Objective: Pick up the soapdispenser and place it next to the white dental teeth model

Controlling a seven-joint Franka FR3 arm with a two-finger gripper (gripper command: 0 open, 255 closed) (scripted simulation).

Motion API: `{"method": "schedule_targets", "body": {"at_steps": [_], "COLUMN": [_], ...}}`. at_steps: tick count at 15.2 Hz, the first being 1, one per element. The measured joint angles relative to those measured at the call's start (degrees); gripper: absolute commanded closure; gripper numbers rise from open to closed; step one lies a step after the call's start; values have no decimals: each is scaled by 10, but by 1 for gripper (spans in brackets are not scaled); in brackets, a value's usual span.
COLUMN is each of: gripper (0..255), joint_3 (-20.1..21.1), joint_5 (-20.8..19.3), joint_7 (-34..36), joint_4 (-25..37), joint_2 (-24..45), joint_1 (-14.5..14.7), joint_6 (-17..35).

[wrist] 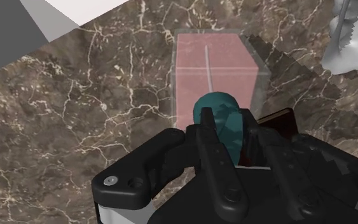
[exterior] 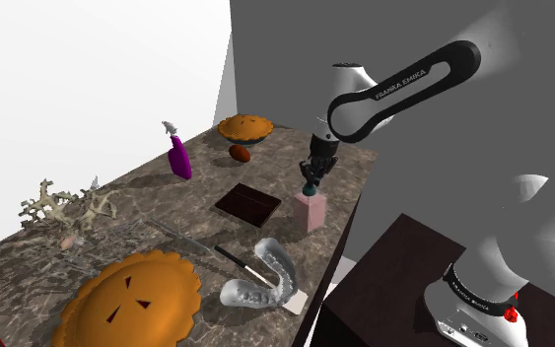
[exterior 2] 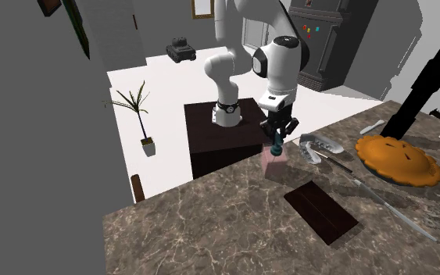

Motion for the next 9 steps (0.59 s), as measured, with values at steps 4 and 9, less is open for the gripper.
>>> {"method": "schedule_targets", "body": {"at_steps": [4, 9], "gripper": [0, 0], "joint_3": [-1, -1], "joint_5": [0, -2], "joint_7": [-1, 1], "joint_4": [-6, -5], "joint_2": [1, -6], "joint_1": [-1, -1], "joint_6": [0, -11]}}
